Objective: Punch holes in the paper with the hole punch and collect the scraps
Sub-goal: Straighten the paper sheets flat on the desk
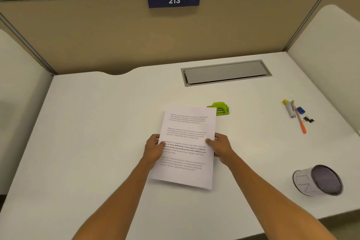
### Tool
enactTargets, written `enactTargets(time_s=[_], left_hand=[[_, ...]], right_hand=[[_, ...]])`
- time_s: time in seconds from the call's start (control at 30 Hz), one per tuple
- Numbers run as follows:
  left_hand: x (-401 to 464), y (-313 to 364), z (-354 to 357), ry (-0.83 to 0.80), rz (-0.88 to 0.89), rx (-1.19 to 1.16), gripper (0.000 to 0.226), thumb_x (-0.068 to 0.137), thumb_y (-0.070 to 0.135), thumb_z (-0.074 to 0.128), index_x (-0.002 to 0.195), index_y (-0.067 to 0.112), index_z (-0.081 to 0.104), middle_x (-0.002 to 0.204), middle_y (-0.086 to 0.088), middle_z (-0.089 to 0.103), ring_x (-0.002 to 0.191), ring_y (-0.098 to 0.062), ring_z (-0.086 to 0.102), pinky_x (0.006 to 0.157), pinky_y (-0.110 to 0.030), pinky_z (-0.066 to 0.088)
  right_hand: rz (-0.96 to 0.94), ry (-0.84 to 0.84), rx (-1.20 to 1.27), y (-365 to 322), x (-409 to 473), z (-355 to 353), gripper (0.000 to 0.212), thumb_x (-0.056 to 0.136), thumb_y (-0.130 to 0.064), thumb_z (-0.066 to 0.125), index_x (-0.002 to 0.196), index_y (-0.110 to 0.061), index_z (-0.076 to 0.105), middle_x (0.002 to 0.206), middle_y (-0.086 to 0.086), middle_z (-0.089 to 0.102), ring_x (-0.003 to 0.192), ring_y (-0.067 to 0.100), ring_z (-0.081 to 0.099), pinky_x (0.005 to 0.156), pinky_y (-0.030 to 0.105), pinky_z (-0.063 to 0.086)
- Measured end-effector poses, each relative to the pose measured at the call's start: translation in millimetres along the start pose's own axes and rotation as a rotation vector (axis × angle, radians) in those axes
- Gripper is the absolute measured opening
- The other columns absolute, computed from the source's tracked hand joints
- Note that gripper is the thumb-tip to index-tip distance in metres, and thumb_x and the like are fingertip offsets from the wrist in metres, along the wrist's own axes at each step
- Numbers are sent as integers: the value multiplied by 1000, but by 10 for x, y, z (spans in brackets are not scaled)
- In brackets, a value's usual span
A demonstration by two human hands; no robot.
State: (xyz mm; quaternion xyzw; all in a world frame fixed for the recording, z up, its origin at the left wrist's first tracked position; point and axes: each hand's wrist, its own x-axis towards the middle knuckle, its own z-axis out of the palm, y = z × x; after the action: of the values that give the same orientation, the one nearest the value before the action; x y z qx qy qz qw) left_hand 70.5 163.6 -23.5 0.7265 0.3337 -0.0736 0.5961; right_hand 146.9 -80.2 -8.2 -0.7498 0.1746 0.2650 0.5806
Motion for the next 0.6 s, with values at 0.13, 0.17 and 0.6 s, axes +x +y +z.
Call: enactTargets(time_s=[0.13,0.17,0.6], left_hand=[[10,73,48,-30,23,2,23,96,6,55,119,10,57,115,-8,67,102,-23,64,87,-34,51],[10,86,60,-33,23,3,24,96,5,55,120,9,57,116,-8,67,104,-24,64,89,-35,51],[115,384,412,-181,3,-2,34,92,1,63,123,14,56,109,-12,70,98,-29,70,87,-40,56]], right_hand=[[6,20,6,9,-14,-73,25,92,-10,63,116,-9,66,114,14,70,102,36,69,73,40,58],[11,22,15,15,-14,-86,26,92,-10,63,117,-9,66,115,14,70,102,35,69,78,44,60],[43,57,190,-4,44,-485,17,93,-6,61,107,-12,69,110,11,73,99,33,71,87,49,58]])
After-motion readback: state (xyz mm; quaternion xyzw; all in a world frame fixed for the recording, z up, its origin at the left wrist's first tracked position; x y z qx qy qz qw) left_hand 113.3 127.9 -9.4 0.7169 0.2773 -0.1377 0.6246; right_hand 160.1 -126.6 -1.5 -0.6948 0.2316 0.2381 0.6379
